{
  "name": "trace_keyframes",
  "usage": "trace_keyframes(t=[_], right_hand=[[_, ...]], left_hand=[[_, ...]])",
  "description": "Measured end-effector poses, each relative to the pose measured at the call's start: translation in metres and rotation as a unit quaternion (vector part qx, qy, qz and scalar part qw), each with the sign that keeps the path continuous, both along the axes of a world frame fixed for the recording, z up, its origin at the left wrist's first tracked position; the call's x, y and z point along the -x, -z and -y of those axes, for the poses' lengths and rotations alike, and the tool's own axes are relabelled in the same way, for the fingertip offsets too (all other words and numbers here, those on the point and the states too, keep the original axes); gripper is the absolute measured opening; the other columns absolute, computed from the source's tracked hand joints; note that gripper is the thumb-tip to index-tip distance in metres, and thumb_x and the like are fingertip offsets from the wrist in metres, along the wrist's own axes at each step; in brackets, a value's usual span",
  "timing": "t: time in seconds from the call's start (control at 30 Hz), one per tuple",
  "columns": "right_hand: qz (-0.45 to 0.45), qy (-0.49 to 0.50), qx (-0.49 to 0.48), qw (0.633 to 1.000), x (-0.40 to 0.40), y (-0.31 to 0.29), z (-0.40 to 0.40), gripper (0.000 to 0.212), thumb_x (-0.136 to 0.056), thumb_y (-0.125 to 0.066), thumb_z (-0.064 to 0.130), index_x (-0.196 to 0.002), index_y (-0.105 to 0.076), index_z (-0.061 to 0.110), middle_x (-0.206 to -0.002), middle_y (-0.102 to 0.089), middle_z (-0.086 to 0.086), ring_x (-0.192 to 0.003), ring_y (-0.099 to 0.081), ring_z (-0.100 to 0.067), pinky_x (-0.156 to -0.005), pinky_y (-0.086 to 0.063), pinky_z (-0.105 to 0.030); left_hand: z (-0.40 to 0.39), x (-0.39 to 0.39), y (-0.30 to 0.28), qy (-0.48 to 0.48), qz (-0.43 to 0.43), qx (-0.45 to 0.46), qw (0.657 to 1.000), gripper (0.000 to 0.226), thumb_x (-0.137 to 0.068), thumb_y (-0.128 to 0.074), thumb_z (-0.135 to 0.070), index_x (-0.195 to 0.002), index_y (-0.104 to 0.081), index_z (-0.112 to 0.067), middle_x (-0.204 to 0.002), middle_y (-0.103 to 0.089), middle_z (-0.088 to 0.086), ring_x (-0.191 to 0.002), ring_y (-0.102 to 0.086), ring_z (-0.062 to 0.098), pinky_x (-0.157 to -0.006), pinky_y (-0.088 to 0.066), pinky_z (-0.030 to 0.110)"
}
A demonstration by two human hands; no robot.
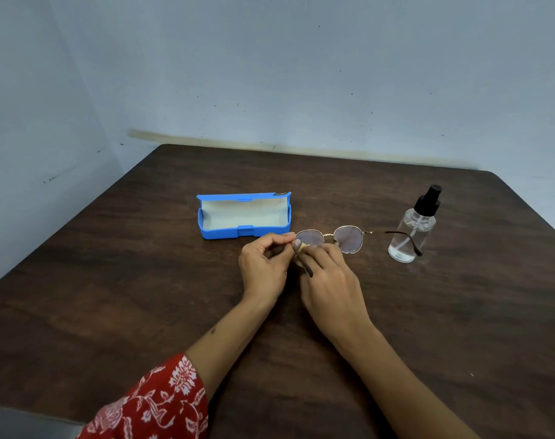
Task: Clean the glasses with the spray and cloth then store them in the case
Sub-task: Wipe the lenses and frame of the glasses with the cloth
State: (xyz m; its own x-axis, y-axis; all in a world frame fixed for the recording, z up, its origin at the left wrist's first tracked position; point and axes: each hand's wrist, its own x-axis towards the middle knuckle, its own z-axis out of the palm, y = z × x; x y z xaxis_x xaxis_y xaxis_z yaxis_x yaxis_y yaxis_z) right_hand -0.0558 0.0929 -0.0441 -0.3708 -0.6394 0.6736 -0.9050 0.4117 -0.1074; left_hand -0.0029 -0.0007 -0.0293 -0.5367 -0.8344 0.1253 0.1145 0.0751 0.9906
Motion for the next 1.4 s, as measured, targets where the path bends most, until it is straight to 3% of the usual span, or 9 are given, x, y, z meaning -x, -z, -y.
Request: trace_keyframes(t=[0.2,0.37,0.47,0.57,0.73,0.9,1.13,1.3,1.4], right_hand=[[-0.012,0.044,0.001,0.999,0.016,-0.01,0.002,0.028,-0.073,-0.07,0.003,-0.101,-0.069,-0.002,-0.104,-0.068,-0.012,-0.103,-0.056,-0.026,-0.073,-0.056,-0.03],[-0.008,-0.008,0.01,1.0,0.01,-0.005,0.002,0.039,-0.082,-0.037,0.008,-0.101,-0.07,0.001,-0.103,-0.068,-0.008,-0.105,-0.047,-0.019,-0.081,-0.055,-0.029],[-0.015,0.008,-0.002,1.0,0.018,-0.006,0.0,0.022,-0.083,-0.058,0.007,-0.101,-0.07,0.003,-0.105,-0.067,-0.007,-0.107,-0.045,-0.018,-0.075,-0.056,-0.028],[0.006,0.046,-0.005,0.999,0.024,-0.008,0.001,0.029,-0.073,-0.079,0.011,-0.1,-0.07,0.003,-0.107,-0.067,-0.008,-0.107,-0.044,-0.019,-0.071,-0.054,-0.026],[-0.03,0.006,0.01,0.999,0.011,-0.001,0.002,0.035,-0.081,-0.042,0.009,-0.099,-0.072,0.005,-0.098,-0.069,-0.004,-0.098,-0.049,-0.017,-0.07,-0.053,-0.025],[-0.018,0.043,0.013,0.999,0.019,-0.007,0.003,0.023,-0.078,-0.066,0.005,-0.099,-0.07,0.0,-0.104,-0.067,-0.01,-0.103,-0.044,-0.02,-0.064,-0.054,-0.027],[-0.032,-0.001,0.011,0.999,0.015,-0.005,0.003,0.032,-0.083,-0.044,0.011,-0.099,-0.07,0.003,-0.101,-0.068,-0.006,-0.104,-0.053,-0.019,-0.073,-0.054,-0.025],[0.006,0.046,0.009,0.999,0.025,-0.012,0.0,0.039,-0.063,-0.08,-0.001,-0.101,-0.069,0.001,-0.107,-0.067,-0.01,-0.106,-0.043,-0.02,-0.065,-0.054,-0.026],[-0.009,0.017,0.016,1.0,0.015,-0.006,0.001,0.021,-0.076,-0.065,0.002,-0.096,-0.071,0.003,-0.098,-0.068,-0.005,-0.099,-0.051,-0.019,-0.063,-0.053,-0.025]], left_hand=[[-0.002,0.0,-0.003,0.006,0.002,0.024,1.0,0.014,-0.075,-0.073,0.0,-0.088,-0.072,-0.006,-0.087,-0.072,-0.001,-0.082,-0.069,0.0,-0.076,-0.054,0.014],[0.0,0.001,-0.001,0.01,0.001,0.008,1.0,0.014,-0.076,-0.072,0.0,-0.089,-0.073,-0.007,-0.089,-0.073,-0.001,-0.084,-0.069,0.003,-0.074,-0.054,0.015],[0.0,0.001,0.0,0.017,-0.001,-0.002,1.0,0.013,-0.076,-0.073,-0.001,-0.087,-0.073,-0.008,-0.089,-0.074,0.0,-0.085,-0.07,0.006,-0.077,-0.055,0.021],[0.0,0.001,0.0,0.016,0.008,0.002,1.0,0.013,-0.076,-0.072,0.0,-0.087,-0.073,-0.008,-0.09,-0.074,0.001,-0.086,-0.07,0.008,-0.081,-0.056,0.026],[0.001,0.002,0.001,0.011,0.001,-0.022,1.0,0.014,-0.076,-0.073,-0.001,-0.085,-0.073,-0.012,-0.089,-0.074,0.002,-0.086,-0.071,0.01,-0.082,-0.056,0.03],[0.0,0.001,0.0,0.008,0.01,-0.011,1.0,0.014,-0.077,-0.071,0.0,-0.086,-0.072,-0.011,-0.088,-0.074,0.001,-0.084,-0.07,0.007,-0.081,-0.057,0.029],[0.002,0.002,0.003,0.012,-0.005,-0.015,1.0,0.014,-0.076,-0.073,0.0,-0.084,-0.073,-0.011,-0.089,-0.074,0.003,-0.086,-0.071,0.013,-0.082,-0.055,0.03],[0.0,0.001,0.001,0.017,0.003,-0.007,1.0,0.013,-0.076,-0.072,-0.002,-0.085,-0.073,-0.012,-0.088,-0.074,0.001,-0.085,-0.071,0.012,-0.082,-0.057,0.033],[0.001,0.002,0.001,0.014,0.002,-0.012,1.0,0.015,-0.076,-0.072,-0.001,-0.084,-0.073,-0.014,-0.088,-0.074,0.001,-0.085,-0.071,0.011,-0.083,-0.057,0.034]])
